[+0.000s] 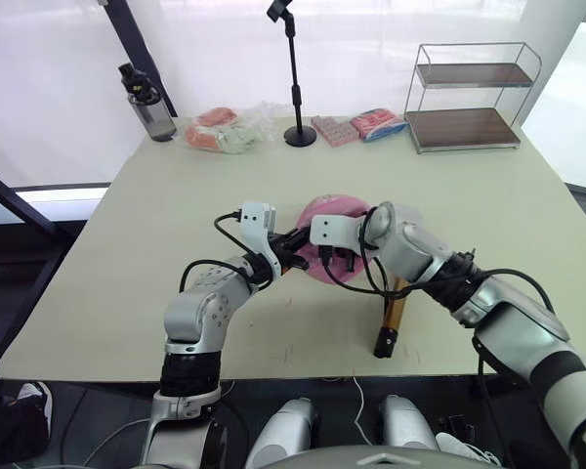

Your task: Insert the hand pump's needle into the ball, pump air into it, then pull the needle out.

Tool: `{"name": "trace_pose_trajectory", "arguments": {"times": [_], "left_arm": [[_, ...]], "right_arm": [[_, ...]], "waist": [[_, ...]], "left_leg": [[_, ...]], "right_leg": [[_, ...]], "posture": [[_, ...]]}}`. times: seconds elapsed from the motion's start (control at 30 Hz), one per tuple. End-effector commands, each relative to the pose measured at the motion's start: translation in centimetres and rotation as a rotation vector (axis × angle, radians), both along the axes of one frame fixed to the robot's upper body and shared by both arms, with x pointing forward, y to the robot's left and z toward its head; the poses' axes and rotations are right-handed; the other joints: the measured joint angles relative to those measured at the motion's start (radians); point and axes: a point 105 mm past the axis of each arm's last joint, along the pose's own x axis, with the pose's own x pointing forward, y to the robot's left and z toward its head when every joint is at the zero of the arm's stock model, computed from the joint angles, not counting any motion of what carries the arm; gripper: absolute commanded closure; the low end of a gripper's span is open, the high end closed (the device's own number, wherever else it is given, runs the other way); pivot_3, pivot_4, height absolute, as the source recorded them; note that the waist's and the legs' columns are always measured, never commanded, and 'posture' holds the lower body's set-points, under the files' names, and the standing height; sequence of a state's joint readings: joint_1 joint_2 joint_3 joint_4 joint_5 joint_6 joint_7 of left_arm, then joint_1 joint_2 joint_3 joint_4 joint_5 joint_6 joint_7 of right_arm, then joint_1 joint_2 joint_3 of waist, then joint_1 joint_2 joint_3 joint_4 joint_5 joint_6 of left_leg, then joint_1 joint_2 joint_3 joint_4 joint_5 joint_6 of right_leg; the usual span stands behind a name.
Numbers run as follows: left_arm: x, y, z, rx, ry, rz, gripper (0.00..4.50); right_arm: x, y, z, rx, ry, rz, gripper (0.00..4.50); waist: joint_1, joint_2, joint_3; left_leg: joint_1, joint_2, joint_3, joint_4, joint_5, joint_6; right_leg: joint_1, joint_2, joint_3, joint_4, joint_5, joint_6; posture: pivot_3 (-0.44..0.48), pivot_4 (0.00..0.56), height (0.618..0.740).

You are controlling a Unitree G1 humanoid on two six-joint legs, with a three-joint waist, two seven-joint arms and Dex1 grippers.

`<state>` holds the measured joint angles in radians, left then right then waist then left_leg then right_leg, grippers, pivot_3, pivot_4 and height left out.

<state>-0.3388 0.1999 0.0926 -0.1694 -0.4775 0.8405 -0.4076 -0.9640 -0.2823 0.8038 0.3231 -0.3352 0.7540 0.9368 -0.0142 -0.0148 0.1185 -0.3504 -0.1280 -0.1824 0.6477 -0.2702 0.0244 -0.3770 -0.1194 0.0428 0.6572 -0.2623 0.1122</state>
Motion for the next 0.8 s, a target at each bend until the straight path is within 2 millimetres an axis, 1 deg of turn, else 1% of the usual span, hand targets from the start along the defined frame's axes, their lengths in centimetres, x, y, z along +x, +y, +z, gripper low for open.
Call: {"name": "trace_pose_trajectory", "arguments": {"times": [0.03,0.57,0.8], "left_arm": [[-0.7,-1.1,0.7,-0.057,-0.006,-0.063,4.5],[-0.6,-0.8,0.8,-0.071,-0.003,-0.047,4.5],[-0.6,-0.7,0.7,-0.07,-0.001,-0.046,4.5]], "right_arm": [[-0.7,-6.8,-7.3,-0.213,0.167,-0.218,4.15],[-1.1,-7.9,-9.6,-0.264,0.201,-0.237,4.15],[-1.3,-8.8,-10.3,-0.282,0.215,-0.252,4.15]], "waist": [[0.0,0.0,0.0],[-0.001,0.003,-0.003],[-0.001,0.003,-0.003]], "left_leg": [[0.0,0.0,0.0,0.0,0.0,0.0],[0.002,-0.001,-0.004,-0.005,0.0,0.0],[0.004,-0.001,-0.004,-0.007,0.0,-0.001]], "right_leg": [[0.0,0.0,0.0,0.0,0.0,0.0],[0.002,0.0,-0.001,-0.002,-0.001,-0.001],[0.003,0.0,-0.001,-0.002,-0.003,-0.002]], "posture": [[0.0,0.15,0.736],[0.0,0.15,0.736],[0.0,0.15,0.736]]}}
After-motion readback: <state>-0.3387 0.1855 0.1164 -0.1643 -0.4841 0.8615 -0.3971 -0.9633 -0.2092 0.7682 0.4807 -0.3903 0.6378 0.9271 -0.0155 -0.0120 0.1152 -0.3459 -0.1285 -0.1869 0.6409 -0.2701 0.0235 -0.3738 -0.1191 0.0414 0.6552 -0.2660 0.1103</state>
